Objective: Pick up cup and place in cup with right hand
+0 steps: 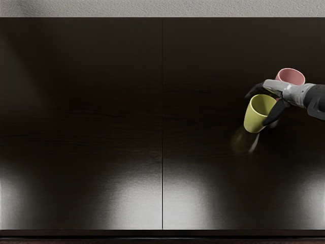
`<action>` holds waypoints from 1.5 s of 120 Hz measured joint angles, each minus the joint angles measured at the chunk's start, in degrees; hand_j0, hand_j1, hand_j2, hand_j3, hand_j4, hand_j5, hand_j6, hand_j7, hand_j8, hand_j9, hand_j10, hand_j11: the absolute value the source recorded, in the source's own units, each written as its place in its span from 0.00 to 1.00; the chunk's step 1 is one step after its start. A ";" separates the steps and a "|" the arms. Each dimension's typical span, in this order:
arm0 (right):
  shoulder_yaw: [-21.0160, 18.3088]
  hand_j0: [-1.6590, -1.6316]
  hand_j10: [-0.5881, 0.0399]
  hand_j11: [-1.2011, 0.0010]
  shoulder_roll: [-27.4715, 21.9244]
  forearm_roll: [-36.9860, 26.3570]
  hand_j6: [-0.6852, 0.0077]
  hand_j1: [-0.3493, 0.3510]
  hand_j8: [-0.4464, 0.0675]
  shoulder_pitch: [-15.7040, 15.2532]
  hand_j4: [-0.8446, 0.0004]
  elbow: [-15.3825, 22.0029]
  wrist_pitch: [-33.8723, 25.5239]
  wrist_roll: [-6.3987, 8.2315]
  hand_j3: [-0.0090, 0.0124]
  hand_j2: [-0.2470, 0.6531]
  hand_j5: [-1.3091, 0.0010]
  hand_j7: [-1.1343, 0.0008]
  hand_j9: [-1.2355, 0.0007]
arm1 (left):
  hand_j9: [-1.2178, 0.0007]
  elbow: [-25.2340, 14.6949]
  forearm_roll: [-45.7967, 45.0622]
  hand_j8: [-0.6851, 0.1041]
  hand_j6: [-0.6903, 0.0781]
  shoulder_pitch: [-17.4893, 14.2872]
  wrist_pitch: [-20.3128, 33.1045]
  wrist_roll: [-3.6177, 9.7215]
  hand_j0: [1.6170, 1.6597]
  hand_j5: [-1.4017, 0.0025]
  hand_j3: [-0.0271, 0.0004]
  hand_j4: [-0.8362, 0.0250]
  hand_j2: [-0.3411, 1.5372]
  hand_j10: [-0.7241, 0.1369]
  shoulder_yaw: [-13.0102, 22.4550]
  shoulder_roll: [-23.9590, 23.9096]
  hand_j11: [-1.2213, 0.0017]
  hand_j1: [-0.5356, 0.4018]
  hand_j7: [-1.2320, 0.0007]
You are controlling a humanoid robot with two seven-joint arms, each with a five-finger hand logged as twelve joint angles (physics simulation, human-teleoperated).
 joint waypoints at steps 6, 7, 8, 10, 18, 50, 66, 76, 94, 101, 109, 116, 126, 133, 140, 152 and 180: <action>0.12 0.16 0.36 0.56 -0.04 0.05 0.47 0.58 0.32 -0.01 0.51 0.02 0.05 0.01 0.40 0.19 0.60 0.53 0.57 | 1.00 0.00 0.00 0.87 0.90 0.00 0.00 0.00 0.96 1.00 0.98 0.97 0.18 0.84 0.00 0.00 1.00 0.94 1.00; 0.14 0.16 0.36 0.56 -0.05 0.06 0.47 0.57 0.32 -0.01 0.51 0.03 0.05 0.01 0.39 0.19 0.59 0.53 0.57 | 1.00 0.00 0.00 0.87 0.90 0.00 0.00 0.00 0.96 1.00 0.98 0.97 0.18 0.84 0.00 0.00 1.00 0.94 1.00; 0.16 0.17 0.36 0.55 -0.07 0.08 0.47 0.57 0.32 -0.01 0.50 0.03 0.06 0.01 0.38 0.18 0.59 0.53 0.57 | 1.00 0.00 0.00 0.87 0.90 0.00 0.00 0.00 0.96 1.00 0.98 0.97 0.18 0.84 0.00 0.00 1.00 0.94 1.00; 0.21 0.18 0.36 0.55 -0.12 0.11 0.46 0.56 0.32 -0.01 0.50 0.06 0.09 0.01 0.40 0.18 0.59 0.52 0.56 | 1.00 0.00 0.00 0.87 0.90 0.00 0.00 0.00 0.96 1.00 0.98 0.97 0.18 0.84 0.00 0.00 1.00 0.94 1.00; 0.55 0.20 0.35 0.54 -0.46 0.31 0.46 0.54 0.32 0.06 0.49 0.18 0.43 0.02 0.41 0.15 0.57 0.51 0.55 | 1.00 0.00 0.00 0.87 0.90 0.00 0.00 0.00 0.96 1.00 0.98 0.97 0.18 0.84 0.00 0.00 1.00 0.94 1.00; 7.28 0.22 0.38 0.51 -5.41 2.76 0.47 0.53 0.35 0.49 0.48 2.13 7.64 -0.54 0.42 0.13 0.55 0.49 0.52 | 1.00 0.00 0.00 0.87 0.90 0.00 0.00 0.00 0.96 1.00 0.98 0.97 0.18 0.84 0.00 0.00 1.00 0.94 1.00; 9.01 0.20 0.38 0.50 -6.02 4.32 0.48 0.54 0.36 3.80 0.49 -0.31 12.46 -1.96 0.43 0.13 0.54 0.49 0.52 | 1.00 0.00 0.00 0.87 0.90 0.00 0.00 0.00 0.96 1.00 0.98 0.97 0.18 0.84 0.00 0.00 1.00 0.94 1.00; 9.13 0.21 0.39 0.50 -5.87 5.10 0.48 0.54 0.37 6.38 0.49 -3.56 15.16 -2.66 0.43 0.13 0.53 0.48 0.51 | 1.00 0.00 0.00 0.87 0.90 0.00 0.00 0.00 0.96 1.00 0.98 0.97 0.18 0.84 0.00 0.00 1.00 0.94 1.00; 8.94 0.16 0.40 0.50 -4.70 5.63 0.48 0.54 0.37 11.42 0.50 -10.91 19.63 -3.15 0.49 0.15 0.53 0.48 0.50 | 1.00 0.00 0.00 0.87 0.90 0.00 0.00 0.00 0.96 1.00 0.99 0.97 0.18 0.84 0.01 0.00 1.00 0.94 1.00; 8.91 0.14 0.41 0.49 -4.41 5.73 0.49 0.56 0.38 12.86 0.50 -12.87 20.67 -3.21 0.46 0.17 0.53 0.49 0.50 | 1.00 0.00 0.00 0.87 0.90 0.00 0.00 0.00 0.96 1.00 0.99 0.97 0.18 0.84 0.01 0.00 1.00 0.94 1.00; 8.87 0.14 0.42 0.50 -4.18 5.81 0.49 0.56 0.39 13.81 0.50 -14.89 21.34 -3.26 0.46 0.16 0.53 0.49 0.50 | 1.00 0.00 0.00 0.87 0.90 0.00 0.00 0.00 0.96 1.00 0.99 0.97 0.18 0.84 0.01 0.00 1.00 0.94 1.00; 8.83 0.13 0.41 0.50 -3.56 5.75 0.49 0.56 0.40 14.39 0.50 -17.07 21.67 -3.28 0.46 0.17 0.53 0.49 0.51 | 1.00 0.00 0.00 0.87 0.90 0.00 0.00 0.00 0.96 1.00 0.99 0.97 0.18 0.84 0.01 0.00 1.00 0.94 1.00; 7.60 0.11 0.41 0.50 -1.54 5.68 0.49 0.58 0.39 16.13 0.50 -21.11 22.14 -3.29 0.43 0.20 0.54 0.49 0.51 | 1.00 0.00 0.00 0.87 0.90 0.00 0.00 0.00 0.96 1.00 0.99 0.97 0.18 0.84 0.01 0.00 1.00 0.94 1.00; 6.36 0.12 0.42 0.50 -0.39 5.67 0.50 0.59 0.40 17.57 0.50 -23.68 22.33 -3.30 0.42 0.20 0.54 0.49 0.51 | 1.00 0.00 0.00 0.87 0.90 0.00 0.00 0.00 0.96 1.00 0.99 0.97 0.18 0.84 0.01 0.00 1.00 0.94 1.00; 5.65 0.12 0.42 0.50 0.29 5.66 0.51 0.60 0.41 18.47 0.50 -25.56 22.42 -3.30 0.42 0.20 0.54 0.49 0.51 | 1.00 0.00 0.00 0.87 0.90 0.00 0.00 0.00 0.96 1.00 0.99 0.97 0.18 0.84 0.01 0.00 1.00 0.94 1.00; 5.05 0.12 0.42 0.51 0.90 5.64 0.51 0.60 0.41 19.37 0.50 -27.94 22.51 -3.31 0.43 0.21 0.54 0.49 0.51 | 1.00 0.00 0.00 0.87 0.90 0.00 0.00 0.00 0.96 1.00 0.99 0.97 0.18 0.84 0.01 0.00 1.00 0.94 1.00; 1.52 0.11 0.45 0.51 6.01 5.37 0.53 0.64 0.44 22.62 0.50 -34.85 22.32 -3.24 0.41 0.24 0.54 0.49 0.52 | 1.00 0.00 0.00 0.87 0.90 0.00 0.00 0.00 0.96 1.00 0.98 0.97 0.18 0.84 0.01 0.00 1.00 0.94 1.00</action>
